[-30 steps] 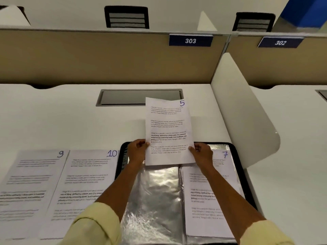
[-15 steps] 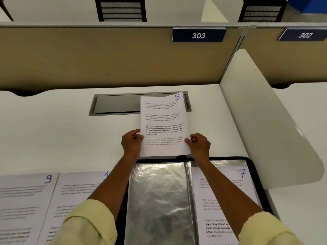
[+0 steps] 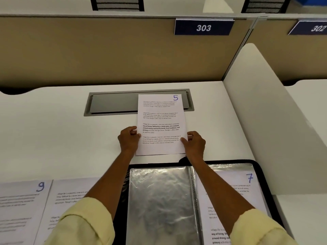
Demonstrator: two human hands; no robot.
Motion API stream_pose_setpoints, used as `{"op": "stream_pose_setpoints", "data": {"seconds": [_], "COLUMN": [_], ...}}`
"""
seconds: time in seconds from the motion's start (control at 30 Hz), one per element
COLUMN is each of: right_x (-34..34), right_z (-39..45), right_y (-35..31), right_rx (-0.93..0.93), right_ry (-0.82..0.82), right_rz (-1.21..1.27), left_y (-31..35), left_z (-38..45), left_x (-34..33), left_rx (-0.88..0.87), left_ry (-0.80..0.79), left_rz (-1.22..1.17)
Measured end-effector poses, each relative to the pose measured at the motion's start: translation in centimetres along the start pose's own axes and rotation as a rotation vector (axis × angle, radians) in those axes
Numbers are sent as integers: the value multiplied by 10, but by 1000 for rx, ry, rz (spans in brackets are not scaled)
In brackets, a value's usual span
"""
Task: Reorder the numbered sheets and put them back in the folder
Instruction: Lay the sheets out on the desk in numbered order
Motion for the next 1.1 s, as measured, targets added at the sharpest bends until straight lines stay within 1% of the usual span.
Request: {"op": "stream_pose_setpoints", "data": {"seconds": [0.13,0.23,0.37,0.47,0.6,0.7,0.8,0.93,1.1], "right_x": [-3,-4,2,10,25,40,54,75,99], "right_z": [-1,-4,-13,-23,-39,-55,-71,-95,-122], "right_y": [2,2,2,5,13,22,37,53,69], "right_rx": [5,17,26,62,133,218,286,363,380], "right_ry": [0,4,59,86,29,-1,-35,-25,-53], "right_rz": [-7,-18,-81,-118,-206,-302,-394,-486,-540], "left_y": [-1,0,-3,-11,-13,-17,-20,-24,-30], "left_z": [-2,-6,-13,-24,-52,-78,-104,-142,-193], "left_x": [-2,2,8,14,17,16,11,2,-8], "left_rx": [-46,-35,-71,-162,-319,-453,-546,-677,-740], "left_ry": [10,39,60,34,-22,-65,-110,-157,-239], "left_rz": [54,53,118,158,234,352,461,532,566]}}
Point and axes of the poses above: each hand's wrist, its own z-axis towards the middle knuckle, its own x-axis out of the back of the hand, y = z × x, the point moved 2 cm from there along z, towards the middle knuckle, and after that the axes turned 6 degrees about y, right-handed, at the moved point
